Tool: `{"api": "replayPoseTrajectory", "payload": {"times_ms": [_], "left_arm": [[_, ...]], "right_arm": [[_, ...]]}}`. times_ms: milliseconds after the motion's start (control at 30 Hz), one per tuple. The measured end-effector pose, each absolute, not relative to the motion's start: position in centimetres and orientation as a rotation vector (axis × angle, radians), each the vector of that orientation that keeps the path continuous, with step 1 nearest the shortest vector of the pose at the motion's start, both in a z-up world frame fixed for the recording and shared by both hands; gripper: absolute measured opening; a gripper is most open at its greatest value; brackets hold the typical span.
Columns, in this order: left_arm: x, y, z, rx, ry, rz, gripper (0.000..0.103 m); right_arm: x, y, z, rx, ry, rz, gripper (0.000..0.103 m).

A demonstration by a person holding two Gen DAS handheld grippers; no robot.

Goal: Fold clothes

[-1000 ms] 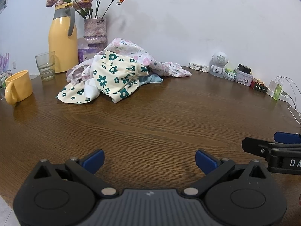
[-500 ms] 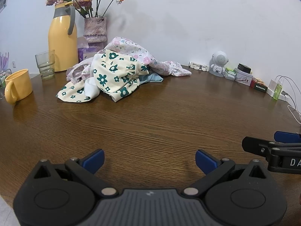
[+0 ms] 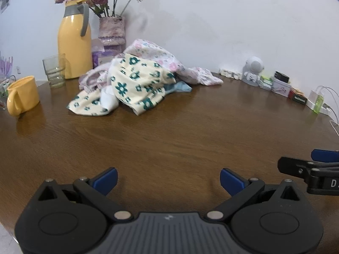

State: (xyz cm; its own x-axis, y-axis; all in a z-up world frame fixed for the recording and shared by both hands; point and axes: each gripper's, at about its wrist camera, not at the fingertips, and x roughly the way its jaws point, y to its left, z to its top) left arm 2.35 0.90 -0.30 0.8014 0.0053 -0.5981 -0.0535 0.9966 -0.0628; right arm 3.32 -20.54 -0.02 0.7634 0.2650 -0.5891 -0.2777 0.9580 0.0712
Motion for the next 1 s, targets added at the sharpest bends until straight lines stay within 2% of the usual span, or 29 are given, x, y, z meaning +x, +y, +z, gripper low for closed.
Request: {"api": "replayPoseTrajectory", "payload": {"times_ms": [333, 767, 1000], "left_arm": [[8.8, 3.8, 3.3, -0.058, 0.568, 0.085, 0.103], [24.4, 9.8, 7.3, 0.004, 0.577, 0.181, 0.103], [31.0, 12.2, 7.6, 0.023, 0.616, 0.146, 0.103]], "right_arm": [[10.1, -16.4, 3.4, -0.132, 0.605, 0.404, 0.103], [27.1, -8.5, 7.9, -0.122, 0.638, 0.487, 0.103], [36.5, -3.1, 10.8, 0.027, 0.8, 0.558, 0.103]]}}
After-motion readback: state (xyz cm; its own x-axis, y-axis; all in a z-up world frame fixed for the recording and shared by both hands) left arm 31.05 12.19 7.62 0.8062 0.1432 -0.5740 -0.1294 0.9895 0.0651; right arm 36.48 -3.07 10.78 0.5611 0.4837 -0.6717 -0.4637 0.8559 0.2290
